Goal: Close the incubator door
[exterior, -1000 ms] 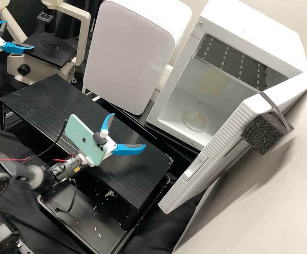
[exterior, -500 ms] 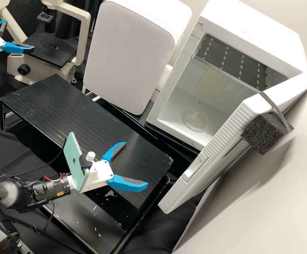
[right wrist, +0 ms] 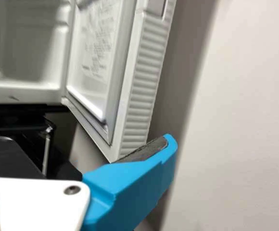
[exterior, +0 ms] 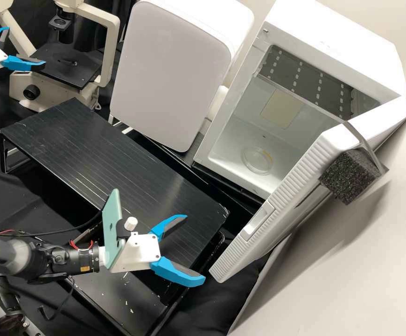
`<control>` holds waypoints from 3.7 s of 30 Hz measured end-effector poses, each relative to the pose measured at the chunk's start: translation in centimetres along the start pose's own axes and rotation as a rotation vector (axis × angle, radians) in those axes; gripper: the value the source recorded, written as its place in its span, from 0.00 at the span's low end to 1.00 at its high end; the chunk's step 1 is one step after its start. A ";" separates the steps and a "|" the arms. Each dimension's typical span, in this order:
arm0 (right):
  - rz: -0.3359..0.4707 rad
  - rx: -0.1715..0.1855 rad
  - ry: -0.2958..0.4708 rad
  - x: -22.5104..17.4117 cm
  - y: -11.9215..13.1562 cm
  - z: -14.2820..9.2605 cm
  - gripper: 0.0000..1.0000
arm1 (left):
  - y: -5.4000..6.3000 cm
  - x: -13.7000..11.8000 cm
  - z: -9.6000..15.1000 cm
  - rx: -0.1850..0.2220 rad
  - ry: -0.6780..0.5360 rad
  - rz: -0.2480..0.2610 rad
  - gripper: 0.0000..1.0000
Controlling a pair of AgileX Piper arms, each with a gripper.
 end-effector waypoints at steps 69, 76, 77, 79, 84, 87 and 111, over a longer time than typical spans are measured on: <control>0.037 0.174 0.098 3.6 0.6 -3.9 1.00 | 0.0 0.0 0.0 0.000 0.000 0.000 1.00; 0.041 0.200 0.181 2.6 1.3 -5.2 1.00 | 0.0 0.0 0.0 0.000 0.000 0.000 1.00; 0.043 0.204 0.188 2.5 1.4 -5.3 1.00 | 0.0 0.0 0.0 0.000 0.000 0.000 1.00; 0.042 0.210 0.214 2.3 1.5 -5.7 1.00 | 0.0 0.0 0.0 0.000 0.000 0.000 1.00; 0.043 0.214 0.307 1.2 2.1 -6.9 1.00 | 0.0 0.0 0.0 0.000 0.000 0.000 1.00; 0.055 0.185 0.351 -0.1 2.7 -7.1 1.00 | 0.0 0.0 0.0 0.000 0.000 0.000 1.00; 0.083 -0.044 0.117 3.8 0.8 -3.7 1.00 | 0.0 0.0 0.0 0.000 0.000 0.000 1.00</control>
